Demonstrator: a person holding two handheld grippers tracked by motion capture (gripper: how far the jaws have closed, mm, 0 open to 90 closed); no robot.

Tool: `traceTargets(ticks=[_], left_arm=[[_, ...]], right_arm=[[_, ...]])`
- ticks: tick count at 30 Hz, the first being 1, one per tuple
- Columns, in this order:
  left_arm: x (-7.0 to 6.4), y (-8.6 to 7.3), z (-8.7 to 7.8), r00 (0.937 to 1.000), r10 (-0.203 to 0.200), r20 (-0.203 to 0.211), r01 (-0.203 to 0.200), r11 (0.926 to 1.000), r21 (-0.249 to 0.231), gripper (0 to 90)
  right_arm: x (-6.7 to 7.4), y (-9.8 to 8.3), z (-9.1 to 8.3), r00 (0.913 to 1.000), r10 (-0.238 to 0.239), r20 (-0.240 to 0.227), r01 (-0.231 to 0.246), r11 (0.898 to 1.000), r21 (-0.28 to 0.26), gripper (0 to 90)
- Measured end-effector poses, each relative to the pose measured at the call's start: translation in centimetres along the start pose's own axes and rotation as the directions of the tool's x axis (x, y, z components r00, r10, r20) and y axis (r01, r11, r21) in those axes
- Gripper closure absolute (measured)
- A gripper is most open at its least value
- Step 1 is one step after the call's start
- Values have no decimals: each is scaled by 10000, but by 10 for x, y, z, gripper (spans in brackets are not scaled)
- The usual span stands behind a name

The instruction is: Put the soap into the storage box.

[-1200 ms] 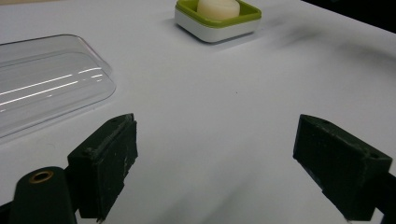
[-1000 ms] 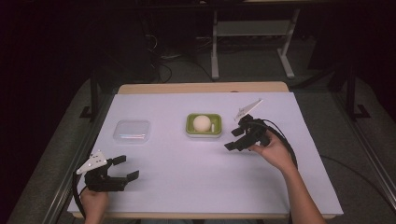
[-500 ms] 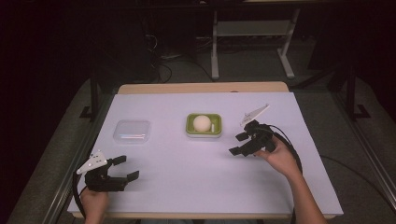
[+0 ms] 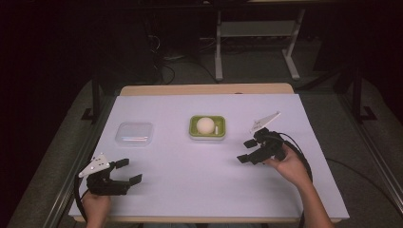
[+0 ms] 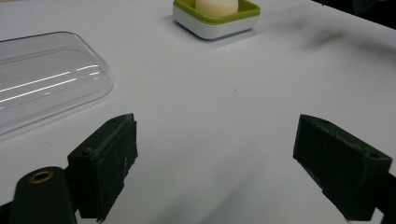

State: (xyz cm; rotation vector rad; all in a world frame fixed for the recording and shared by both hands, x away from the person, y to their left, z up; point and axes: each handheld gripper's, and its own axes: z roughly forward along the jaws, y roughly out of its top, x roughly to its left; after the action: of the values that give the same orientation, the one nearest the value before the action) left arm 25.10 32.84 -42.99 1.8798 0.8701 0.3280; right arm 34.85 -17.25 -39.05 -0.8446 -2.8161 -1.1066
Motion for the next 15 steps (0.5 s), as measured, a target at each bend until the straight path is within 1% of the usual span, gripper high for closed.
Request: traceTargets(ticks=[1, 3, 7, 8, 11, 15], left_arm=[[0, 0, 0, 10000, 11, 9, -11, 10000, -2, 132], [-1, 0, 0, 10000, -96, 1, 96, 10000, 1, 131], [-1, 0, 1, 10000, -57, 25, 57, 10000, 17, 131], [-1, 0, 1, 10000, -36, 20, 35, 10000, 36, 131], [-1, 0, 1, 10000, -45, 9, 45, 10000, 43, 131], [-1, 0, 1, 10000, -52, 7, 52, 10000, 43, 131]], right_arm=[[1, -1, -1, 10000, 20, -15, -20, 10000, 31, 299], [1, -5, -2, 10000, -30, 17, 30, 10000, 9, 298], [1, -12, -5, 9999, 162, 60, -161, 9999, -57, 296], [0, -14, -6, 10000, 85, 40, -85, 9999, -78, 296], [1, -19, -8, 9997, 244, 98, -243, 9997, -104, 297], [1, -26, -10, 9995, 309, 108, -308, 9995, -114, 297]])
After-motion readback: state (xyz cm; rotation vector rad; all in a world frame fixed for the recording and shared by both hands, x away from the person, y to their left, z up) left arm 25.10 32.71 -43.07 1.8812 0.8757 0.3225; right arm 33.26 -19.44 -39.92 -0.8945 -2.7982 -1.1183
